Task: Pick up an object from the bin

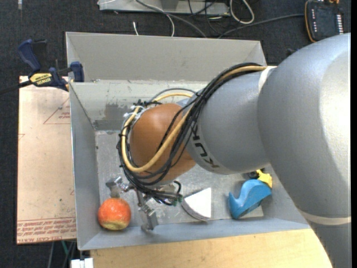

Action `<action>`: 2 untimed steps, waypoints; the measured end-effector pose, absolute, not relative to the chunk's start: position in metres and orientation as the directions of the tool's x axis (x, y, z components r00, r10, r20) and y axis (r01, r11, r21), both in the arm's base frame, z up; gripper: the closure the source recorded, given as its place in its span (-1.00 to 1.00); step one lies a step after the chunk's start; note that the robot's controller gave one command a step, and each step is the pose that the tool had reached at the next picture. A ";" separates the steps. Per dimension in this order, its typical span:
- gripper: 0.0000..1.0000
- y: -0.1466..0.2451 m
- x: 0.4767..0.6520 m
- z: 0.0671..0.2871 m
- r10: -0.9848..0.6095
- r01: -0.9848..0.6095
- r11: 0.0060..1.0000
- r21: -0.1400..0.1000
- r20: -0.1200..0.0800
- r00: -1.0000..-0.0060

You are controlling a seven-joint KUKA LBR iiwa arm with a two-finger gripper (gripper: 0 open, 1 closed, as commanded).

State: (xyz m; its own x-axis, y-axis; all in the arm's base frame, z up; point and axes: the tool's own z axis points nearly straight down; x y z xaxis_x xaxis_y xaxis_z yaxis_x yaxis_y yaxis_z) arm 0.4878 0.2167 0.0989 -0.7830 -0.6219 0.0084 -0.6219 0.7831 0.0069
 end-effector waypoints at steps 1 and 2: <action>-1.00 0.250 0.490 0.073 -0.646 -0.646 0.764 -0.012 -0.025 -0.763; 1.00 0.251 0.489 0.072 -0.575 -0.575 0.818 -0.002 -0.006 -0.818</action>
Offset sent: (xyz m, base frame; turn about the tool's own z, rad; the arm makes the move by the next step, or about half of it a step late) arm -0.0024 0.0358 -0.0289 0.0563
